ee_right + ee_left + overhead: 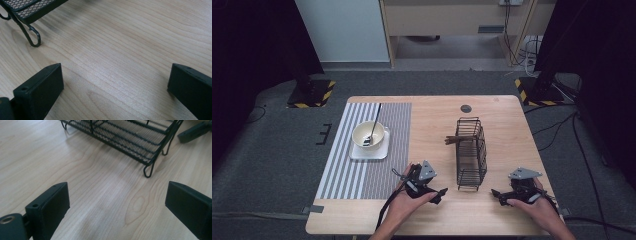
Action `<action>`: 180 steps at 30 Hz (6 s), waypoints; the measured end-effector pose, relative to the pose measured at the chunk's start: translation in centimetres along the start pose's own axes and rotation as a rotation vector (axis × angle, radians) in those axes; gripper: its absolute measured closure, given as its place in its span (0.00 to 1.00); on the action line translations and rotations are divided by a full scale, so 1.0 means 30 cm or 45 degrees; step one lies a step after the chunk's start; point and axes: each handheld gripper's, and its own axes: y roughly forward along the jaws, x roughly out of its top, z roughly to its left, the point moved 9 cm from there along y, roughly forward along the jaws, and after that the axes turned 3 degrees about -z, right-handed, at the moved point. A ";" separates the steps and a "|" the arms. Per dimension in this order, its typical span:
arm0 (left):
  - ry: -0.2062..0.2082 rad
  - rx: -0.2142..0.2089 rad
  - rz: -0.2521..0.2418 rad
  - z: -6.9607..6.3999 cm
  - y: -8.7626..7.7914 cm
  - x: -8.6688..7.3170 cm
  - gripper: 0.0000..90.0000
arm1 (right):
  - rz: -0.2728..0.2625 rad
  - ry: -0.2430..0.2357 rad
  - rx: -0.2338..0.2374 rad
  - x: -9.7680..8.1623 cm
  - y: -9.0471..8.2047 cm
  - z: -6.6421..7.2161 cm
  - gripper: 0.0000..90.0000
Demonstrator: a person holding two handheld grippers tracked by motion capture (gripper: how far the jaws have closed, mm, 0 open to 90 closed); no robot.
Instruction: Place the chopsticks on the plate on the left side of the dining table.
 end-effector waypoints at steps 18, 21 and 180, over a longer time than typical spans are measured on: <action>0.116 -0.006 0.039 0.047 -0.067 0.121 0.05 | 0.000 -0.005 0.004 0.000 0.000 -0.002 0.00; 0.134 -0.015 0.038 0.046 -0.061 0.145 0.05 | 0.000 -0.005 0.004 0.000 0.000 -0.002 0.00; -0.018 0.053 -0.232 0.202 -0.154 0.601 0.93 | -0.001 -0.004 0.003 -0.001 -0.001 -0.001 0.00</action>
